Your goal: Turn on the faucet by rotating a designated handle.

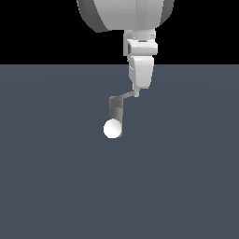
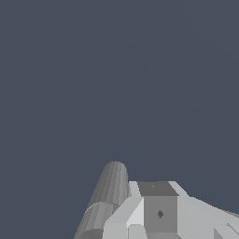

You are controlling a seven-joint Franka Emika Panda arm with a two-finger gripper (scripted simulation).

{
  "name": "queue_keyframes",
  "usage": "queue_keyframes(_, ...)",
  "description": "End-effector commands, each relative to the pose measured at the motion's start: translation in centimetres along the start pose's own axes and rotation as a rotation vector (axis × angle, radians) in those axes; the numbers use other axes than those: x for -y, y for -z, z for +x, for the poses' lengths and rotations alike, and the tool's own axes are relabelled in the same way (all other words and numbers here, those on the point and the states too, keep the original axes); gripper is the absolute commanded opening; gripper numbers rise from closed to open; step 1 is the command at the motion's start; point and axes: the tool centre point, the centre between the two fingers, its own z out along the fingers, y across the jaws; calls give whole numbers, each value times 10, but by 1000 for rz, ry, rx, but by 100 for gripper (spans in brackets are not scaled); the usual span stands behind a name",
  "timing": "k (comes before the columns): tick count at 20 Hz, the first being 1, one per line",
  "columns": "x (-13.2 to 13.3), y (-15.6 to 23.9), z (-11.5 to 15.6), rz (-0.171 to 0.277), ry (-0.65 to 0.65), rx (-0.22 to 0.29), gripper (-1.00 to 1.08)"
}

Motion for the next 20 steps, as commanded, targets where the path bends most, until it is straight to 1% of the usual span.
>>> queue_keyframes(1,-16,-11,-12,-30,8,6,-100)
queue_keyframes(9,-45,-14,-26,-42,2,6,-100)
queue_keyframes(10,-45,-14,-26,-42,2,6,-100)
queue_keyframes(11,-32,-1,-18,-9,-7,0,-100)
queue_keyframes(20,-45,-10,-74,-33,0,5,-100)
